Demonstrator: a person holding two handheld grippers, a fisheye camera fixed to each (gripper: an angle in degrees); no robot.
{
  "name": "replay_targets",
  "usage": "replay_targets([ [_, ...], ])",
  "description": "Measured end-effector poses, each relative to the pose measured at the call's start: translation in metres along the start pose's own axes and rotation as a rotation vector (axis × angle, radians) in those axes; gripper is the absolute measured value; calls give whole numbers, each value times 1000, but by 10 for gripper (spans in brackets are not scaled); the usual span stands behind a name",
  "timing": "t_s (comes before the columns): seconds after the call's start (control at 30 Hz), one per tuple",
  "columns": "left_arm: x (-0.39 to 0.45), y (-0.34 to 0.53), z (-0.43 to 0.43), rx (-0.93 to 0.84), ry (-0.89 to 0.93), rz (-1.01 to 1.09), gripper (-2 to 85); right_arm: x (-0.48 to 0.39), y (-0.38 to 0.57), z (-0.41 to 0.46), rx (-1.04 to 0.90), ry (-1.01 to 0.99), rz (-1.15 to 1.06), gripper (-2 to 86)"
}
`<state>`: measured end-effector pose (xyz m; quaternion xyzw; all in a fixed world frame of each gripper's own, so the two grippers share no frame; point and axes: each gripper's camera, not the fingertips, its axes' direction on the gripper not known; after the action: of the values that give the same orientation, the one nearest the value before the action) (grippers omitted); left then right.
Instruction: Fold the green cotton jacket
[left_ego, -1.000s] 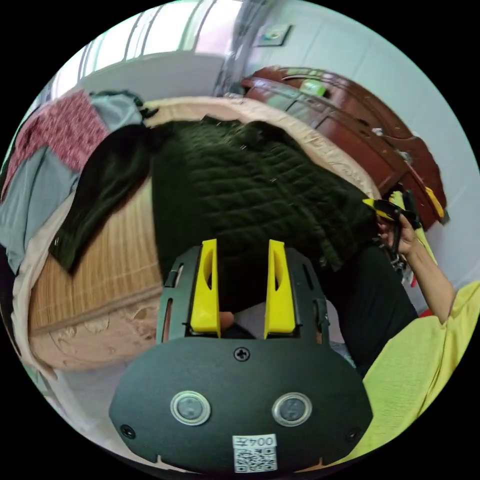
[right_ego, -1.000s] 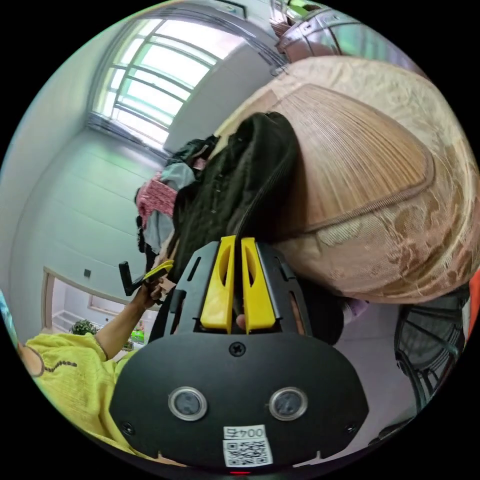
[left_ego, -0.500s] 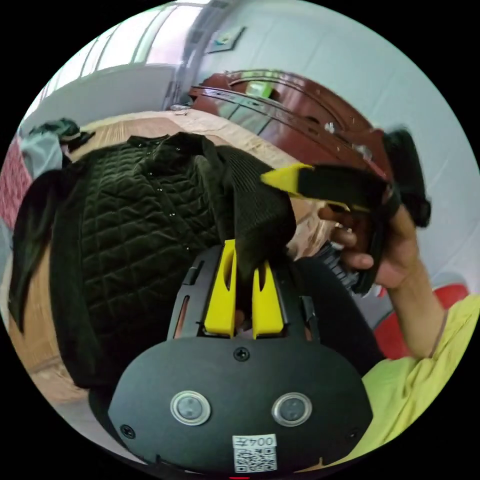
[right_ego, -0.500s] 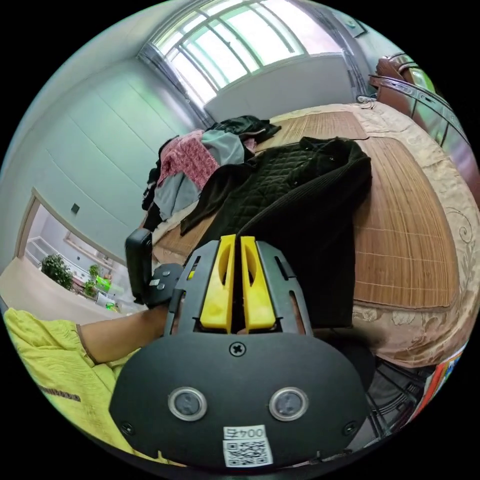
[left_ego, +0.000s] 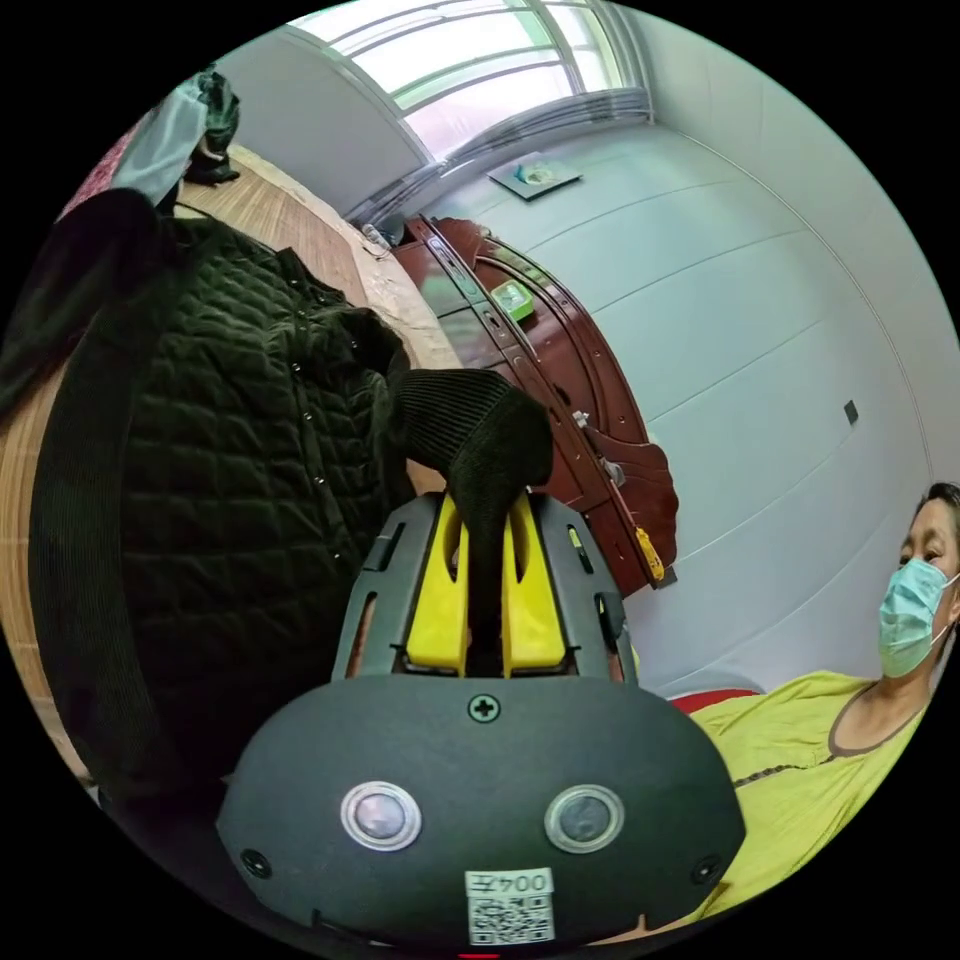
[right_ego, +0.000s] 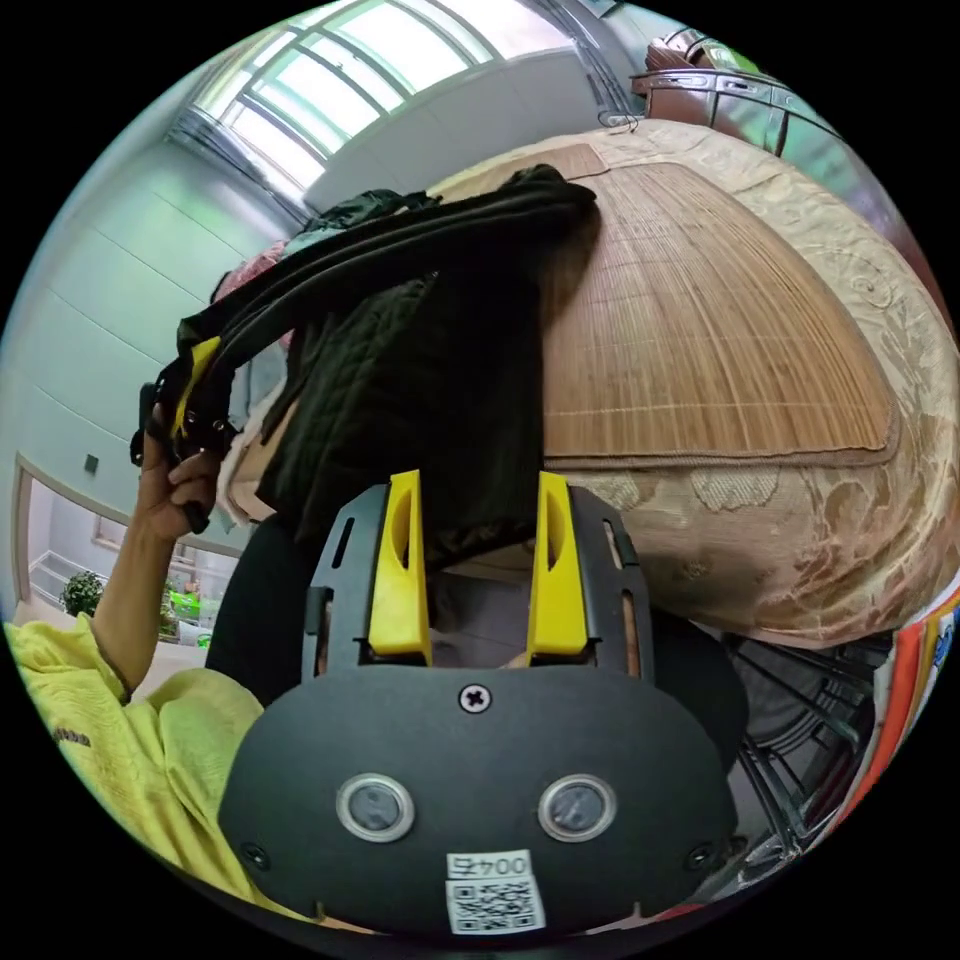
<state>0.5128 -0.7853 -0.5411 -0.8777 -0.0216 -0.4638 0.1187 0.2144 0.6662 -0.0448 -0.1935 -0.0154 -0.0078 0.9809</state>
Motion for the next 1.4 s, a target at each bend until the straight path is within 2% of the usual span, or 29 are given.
replay_targets([
  [0.1, 30, -22, 4, -46, 2, 74, 35, -18, 0, -12, 69, -114, -9, 159],
  [0.13, 43, -30, 6, -67, -6, 106, 35, -28, 2, -16, 75, -79, -41, 161],
  [0.4, 83, -52, 10, -92, -1, 181, 35, -113, 49, 12, -33, 378, -420, 159],
  [0.53, 86, -61, 11, -99, -10, 172, 41, -143, 68, 44, -20, 619, -632, 134],
  [0.63, 91, -67, 15, -107, -14, 176, 47, -146, 71, 62, -34, 693, -722, 99],
  [0.77, 107, -70, 23, -137, -51, 209, 52, -133, 61, 47, 34, 748, -652, 50],
  [0.87, 124, -69, 34, -156, -60, 247, 55, -104, 52, -10, 120, 709, -504, 42],
  [0.97, 143, -67, 55, -177, -35, 289, 60, -46, 54, -71, 157, 750, -294, 28],
  [1.03, 155, -63, 75, -202, -31, 328, 62, 25, 62, -112, 138, 734, -37, 12],
  [1.07, 162, -59, 93, -226, -33, 350, 63, 42, 66, -124, 141, 689, 23, 13],
  [1.1, 164, -56, 102, -237, -32, 359, 64, 77, 76, -151, 171, 507, 121, 24],
  [1.13, 168, -49, 122, -267, -26, 373, 63, 108, 87, -174, 220, 244, 196, 46],
  [1.17, 170, -40, 144, -301, -15, 383, 61, 124, 92, -183, 247, 95, 225, 65],
  [1.23, 173, -24, 174, -337, -28, 413, 52, 177, 105, -194, 316, -451, 299, 133],
  [1.33, 174, 5, 208, -354, -105, 483, 32, 217, 108, -183, 354, -829, 335, 165],
  [1.4, 168, 20, 220, -348, -129, 493, 24, 226, 103, -179, 341, -859, 338, 173],
])
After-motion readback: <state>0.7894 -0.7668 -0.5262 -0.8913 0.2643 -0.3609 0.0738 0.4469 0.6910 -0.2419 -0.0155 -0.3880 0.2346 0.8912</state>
